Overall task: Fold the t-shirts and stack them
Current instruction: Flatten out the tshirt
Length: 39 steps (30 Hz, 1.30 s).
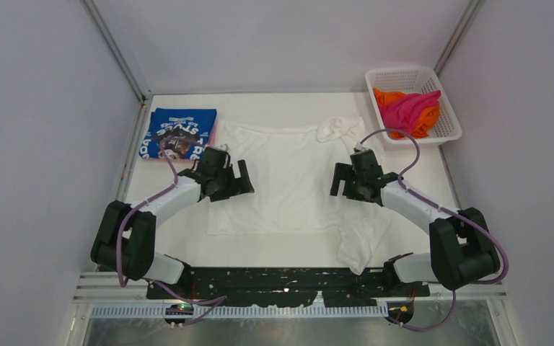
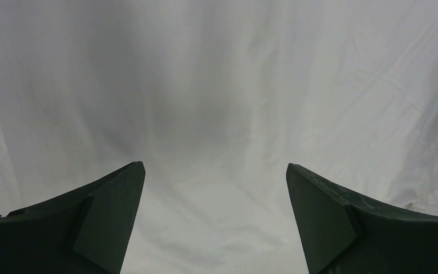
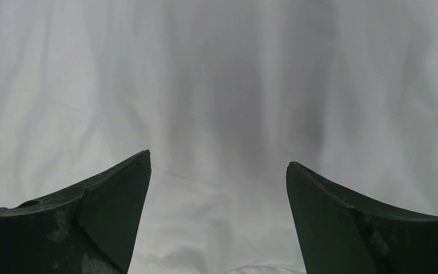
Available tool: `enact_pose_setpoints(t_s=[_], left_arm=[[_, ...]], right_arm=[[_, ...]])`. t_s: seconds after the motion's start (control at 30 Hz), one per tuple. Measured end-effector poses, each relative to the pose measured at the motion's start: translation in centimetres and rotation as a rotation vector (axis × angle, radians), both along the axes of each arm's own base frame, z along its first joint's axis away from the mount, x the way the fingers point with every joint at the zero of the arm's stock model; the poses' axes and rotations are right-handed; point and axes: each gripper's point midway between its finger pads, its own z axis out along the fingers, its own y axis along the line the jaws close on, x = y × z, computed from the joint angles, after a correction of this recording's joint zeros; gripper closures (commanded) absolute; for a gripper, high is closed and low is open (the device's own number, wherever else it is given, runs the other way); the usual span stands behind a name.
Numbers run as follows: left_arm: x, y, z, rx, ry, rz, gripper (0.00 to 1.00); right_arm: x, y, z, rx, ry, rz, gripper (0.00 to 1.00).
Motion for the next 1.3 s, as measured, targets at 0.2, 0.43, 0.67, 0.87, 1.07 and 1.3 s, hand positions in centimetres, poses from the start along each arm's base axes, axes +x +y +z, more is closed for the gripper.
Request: enact_pose_setpoints(t_s=[0.2, 0.43, 0.67, 0.87, 1.07, 1.3], left_arm=[[2.4, 2.0, -1.3, 0.012, 0.018, 0.087, 0.0], [7.7, 4.3, -1.0, 0.029, 0.011, 0.201, 0.0], [11.6, 6.9, 1.4, 0.09, -0.049, 0.275, 0.0], [11.8, 6.7, 3.4, 0.067, -0.098, 0.27, 0.0], [6.4, 5.3, 6.0, 0.011, -0.161, 0.213, 0.0], [-0.1, 0.5, 6.2, -0.097, -0.204, 0.058, 0.0]], right_arm=[[0.7, 0.3, -2.4, -0.021, 0.071, -0.007, 0.05], [6.6, 2.3, -2.3, -0.02, 0.059, 0.002, 0.05], [11.8, 3.1, -1.9, -0.019, 0.03, -0.002, 0.04], [11.9, 2.0, 0.1, -0.026, -0.007, -0.014, 0.05], [5.9, -0.3, 6.7, 0.019, -0.175, -0.054, 0.05], [-2.6, 0.4, 7.0, 0.226, -0.24, -0.008, 0.05]])
